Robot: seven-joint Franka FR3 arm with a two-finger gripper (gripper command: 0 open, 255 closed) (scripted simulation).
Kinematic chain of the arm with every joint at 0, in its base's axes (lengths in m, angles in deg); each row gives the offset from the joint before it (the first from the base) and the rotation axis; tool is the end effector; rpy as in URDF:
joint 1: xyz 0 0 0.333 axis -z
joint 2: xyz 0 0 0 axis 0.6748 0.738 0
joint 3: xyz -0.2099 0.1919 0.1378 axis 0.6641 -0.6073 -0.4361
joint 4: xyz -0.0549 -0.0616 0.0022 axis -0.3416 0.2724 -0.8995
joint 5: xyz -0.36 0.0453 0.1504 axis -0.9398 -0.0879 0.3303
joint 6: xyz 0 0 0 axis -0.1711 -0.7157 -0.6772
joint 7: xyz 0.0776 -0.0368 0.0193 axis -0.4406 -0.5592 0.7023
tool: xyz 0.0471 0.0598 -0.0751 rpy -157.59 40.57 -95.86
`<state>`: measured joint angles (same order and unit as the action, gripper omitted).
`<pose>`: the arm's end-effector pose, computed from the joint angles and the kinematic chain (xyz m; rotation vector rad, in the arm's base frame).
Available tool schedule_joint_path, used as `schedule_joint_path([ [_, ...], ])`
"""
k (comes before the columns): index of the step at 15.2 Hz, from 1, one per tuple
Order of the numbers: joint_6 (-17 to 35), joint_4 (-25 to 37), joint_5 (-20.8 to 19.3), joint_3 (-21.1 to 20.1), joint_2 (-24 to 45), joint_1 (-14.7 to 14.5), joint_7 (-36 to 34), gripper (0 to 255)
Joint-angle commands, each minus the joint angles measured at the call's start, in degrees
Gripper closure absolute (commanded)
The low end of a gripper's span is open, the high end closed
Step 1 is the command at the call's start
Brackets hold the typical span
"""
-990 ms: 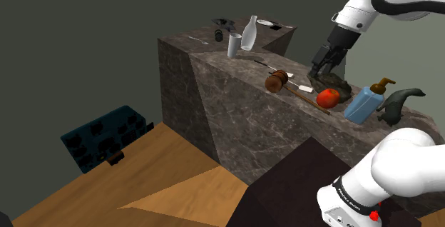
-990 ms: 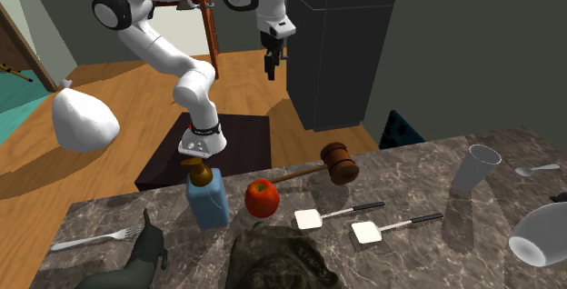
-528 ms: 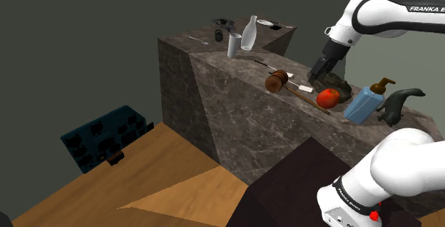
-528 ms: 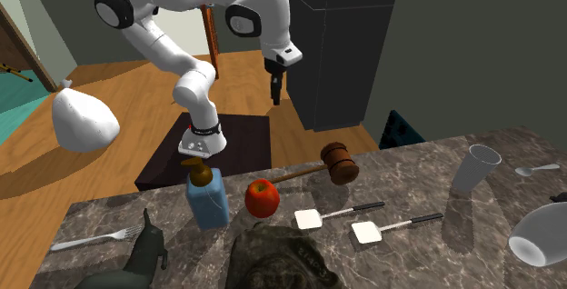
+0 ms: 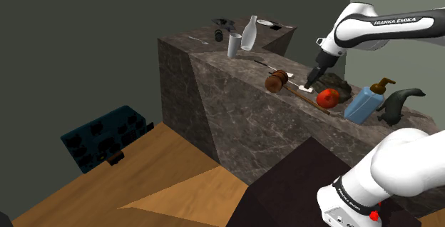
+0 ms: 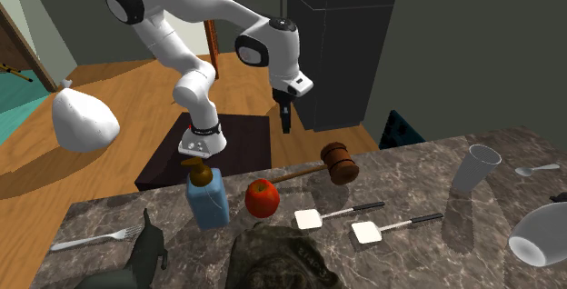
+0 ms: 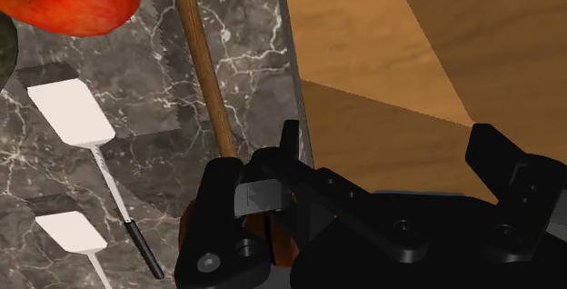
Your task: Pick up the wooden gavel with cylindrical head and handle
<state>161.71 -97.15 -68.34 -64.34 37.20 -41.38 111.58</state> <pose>0.3663 -0.1832 0.4450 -3.0549 -0.2106 -0.0394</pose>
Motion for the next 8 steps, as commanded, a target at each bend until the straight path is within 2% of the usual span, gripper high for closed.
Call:
schedule_joint_path([
  [1,3.71,0.79,0.11,2.52,4.18,-0.52,4.15,0],
  [5,9.48,3.90,2.38,7.08,12.86,-1.92,12.70,0],
  [8,13.17,7.16,6.19,9.96,20.17,-2.88,20.04,0],
])
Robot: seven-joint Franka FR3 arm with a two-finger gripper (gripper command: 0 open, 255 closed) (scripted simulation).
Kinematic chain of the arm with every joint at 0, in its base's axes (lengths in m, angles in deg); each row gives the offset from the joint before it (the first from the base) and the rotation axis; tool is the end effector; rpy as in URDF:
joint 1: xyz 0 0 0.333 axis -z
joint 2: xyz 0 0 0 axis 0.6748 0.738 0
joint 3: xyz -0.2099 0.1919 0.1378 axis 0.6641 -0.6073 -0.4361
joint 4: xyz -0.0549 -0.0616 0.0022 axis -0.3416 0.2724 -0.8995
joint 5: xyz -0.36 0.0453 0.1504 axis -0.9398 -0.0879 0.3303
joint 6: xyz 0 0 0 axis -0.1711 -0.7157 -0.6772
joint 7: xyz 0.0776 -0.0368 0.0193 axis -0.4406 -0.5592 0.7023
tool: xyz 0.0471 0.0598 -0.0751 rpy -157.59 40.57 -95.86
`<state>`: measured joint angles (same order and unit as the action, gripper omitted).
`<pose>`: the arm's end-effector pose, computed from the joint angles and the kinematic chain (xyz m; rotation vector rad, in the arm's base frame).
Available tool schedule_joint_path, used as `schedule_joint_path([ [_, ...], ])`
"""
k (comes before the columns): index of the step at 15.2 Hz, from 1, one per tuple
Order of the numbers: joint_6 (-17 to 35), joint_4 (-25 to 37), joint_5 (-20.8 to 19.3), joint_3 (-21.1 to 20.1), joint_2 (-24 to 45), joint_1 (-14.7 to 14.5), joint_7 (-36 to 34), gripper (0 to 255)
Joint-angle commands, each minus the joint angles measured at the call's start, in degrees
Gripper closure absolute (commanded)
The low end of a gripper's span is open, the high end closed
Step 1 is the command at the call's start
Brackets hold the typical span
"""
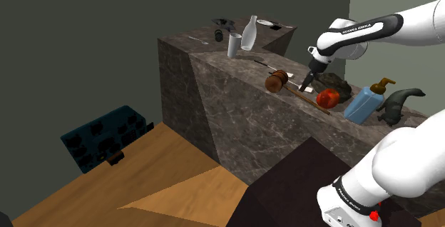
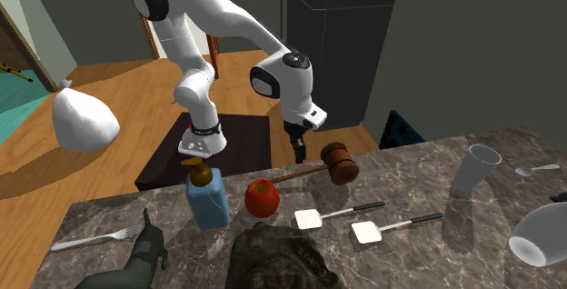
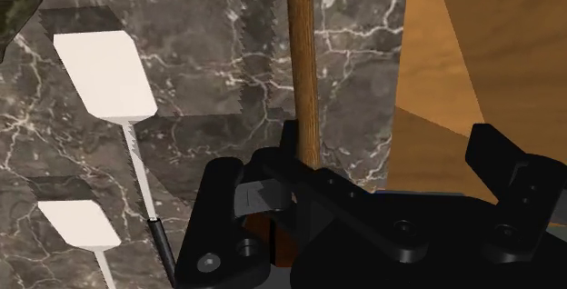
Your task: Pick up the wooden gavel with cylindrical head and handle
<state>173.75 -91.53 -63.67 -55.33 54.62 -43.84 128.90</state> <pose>0.4071 -0.2529 0.3793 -3.0638 -0.3998 -0.0602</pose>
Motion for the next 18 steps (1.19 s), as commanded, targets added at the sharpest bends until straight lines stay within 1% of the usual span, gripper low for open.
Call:
schedule_joint_path([
  [1,2.17,2.81,3.20,1.71,5.34,-0.61,5.35,0],
  [2,3.10,4.17,5.08,2.28,7.97,-0.65,8.06,0],
  [3,3.48,4.82,5.98,2.38,9.19,-0.51,9.30,0],
  [10,8.59,3.03,9.93,2.05,13.48,-0.20,12.34,0],
  [12,8.99,2.91,10.29,1.99,13.86,-0.15,12.62,0],
  [13,8.92,2.91,10.21,2.01,13.76,-0.15,12.58,255],
  [18,8.92,2.94,10.24,2.01,13.80,-0.14,12.61,255],
])
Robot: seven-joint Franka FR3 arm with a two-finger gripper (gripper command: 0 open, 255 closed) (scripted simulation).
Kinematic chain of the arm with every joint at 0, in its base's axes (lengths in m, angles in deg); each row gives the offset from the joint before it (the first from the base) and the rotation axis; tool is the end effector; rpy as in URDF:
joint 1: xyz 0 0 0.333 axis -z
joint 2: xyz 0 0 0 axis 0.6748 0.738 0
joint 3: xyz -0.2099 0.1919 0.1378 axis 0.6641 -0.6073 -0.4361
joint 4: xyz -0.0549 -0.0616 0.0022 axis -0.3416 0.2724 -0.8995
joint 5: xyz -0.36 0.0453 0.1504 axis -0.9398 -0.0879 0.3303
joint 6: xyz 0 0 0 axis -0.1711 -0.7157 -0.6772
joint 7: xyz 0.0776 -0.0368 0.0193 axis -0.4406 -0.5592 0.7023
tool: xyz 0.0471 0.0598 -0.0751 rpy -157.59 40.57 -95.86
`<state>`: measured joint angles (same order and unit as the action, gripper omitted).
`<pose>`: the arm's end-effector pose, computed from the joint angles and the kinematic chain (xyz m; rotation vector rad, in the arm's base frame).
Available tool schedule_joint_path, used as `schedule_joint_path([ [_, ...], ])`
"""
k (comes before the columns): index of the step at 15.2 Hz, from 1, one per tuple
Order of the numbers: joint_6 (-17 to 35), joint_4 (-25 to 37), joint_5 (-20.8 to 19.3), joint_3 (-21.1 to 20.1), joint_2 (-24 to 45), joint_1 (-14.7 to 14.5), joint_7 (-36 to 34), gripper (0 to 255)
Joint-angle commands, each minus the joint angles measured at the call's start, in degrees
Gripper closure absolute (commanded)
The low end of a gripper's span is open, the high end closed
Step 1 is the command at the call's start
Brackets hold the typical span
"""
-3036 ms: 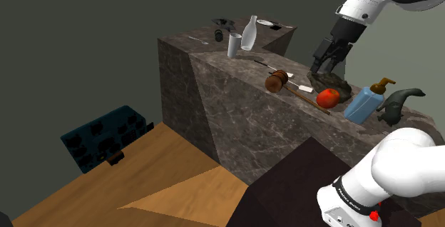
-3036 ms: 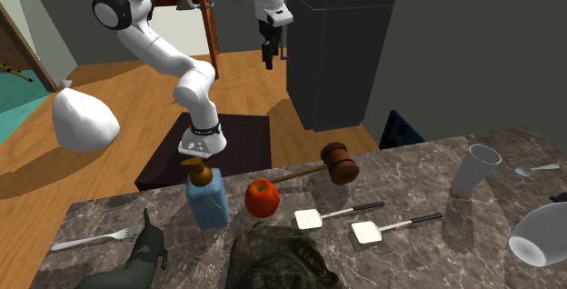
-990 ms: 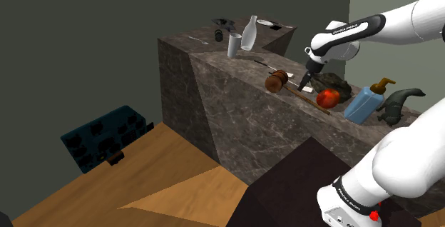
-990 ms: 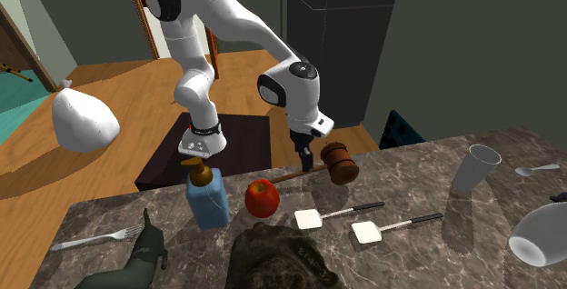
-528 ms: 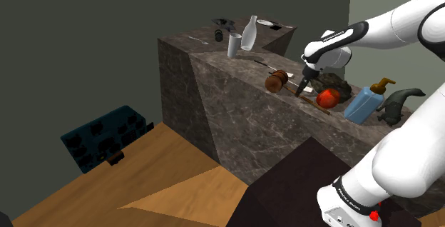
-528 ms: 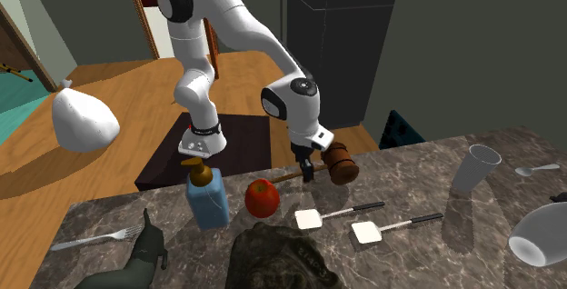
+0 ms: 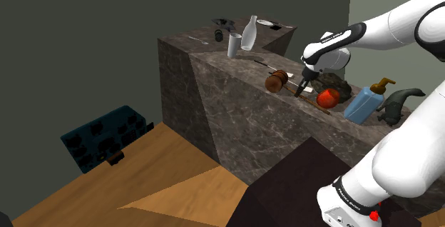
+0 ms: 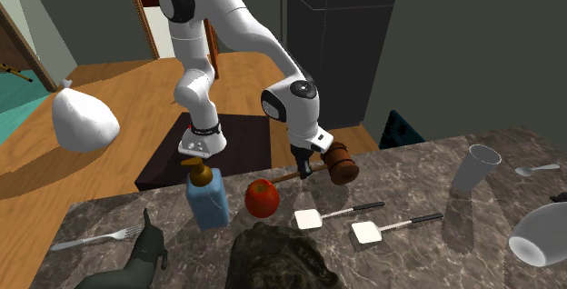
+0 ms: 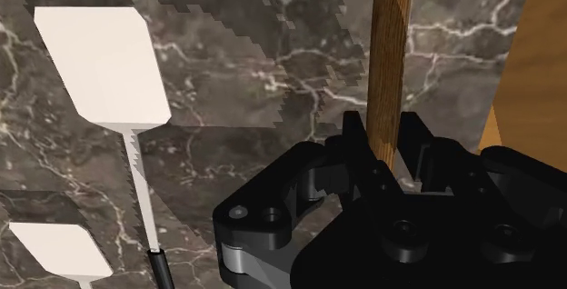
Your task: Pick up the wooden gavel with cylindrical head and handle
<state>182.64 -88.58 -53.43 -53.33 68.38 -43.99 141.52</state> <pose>0.4301 -0.2825 0.3155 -3.0660 -0.4891 -0.0714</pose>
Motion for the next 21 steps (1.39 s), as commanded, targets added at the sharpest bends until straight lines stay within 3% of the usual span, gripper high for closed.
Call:
schedule_joint_path([
  [1,0.04,-0.01,0.02,0.01,0.05,0.01,0.00,255],
  [4,0.11,-0.03,0.07,-0.02,0.10,-0.01,0.01,255],
  [21,-11.14,4.56,-7.28,-0.03,-8.41,-0.27,-5.75,255],
])
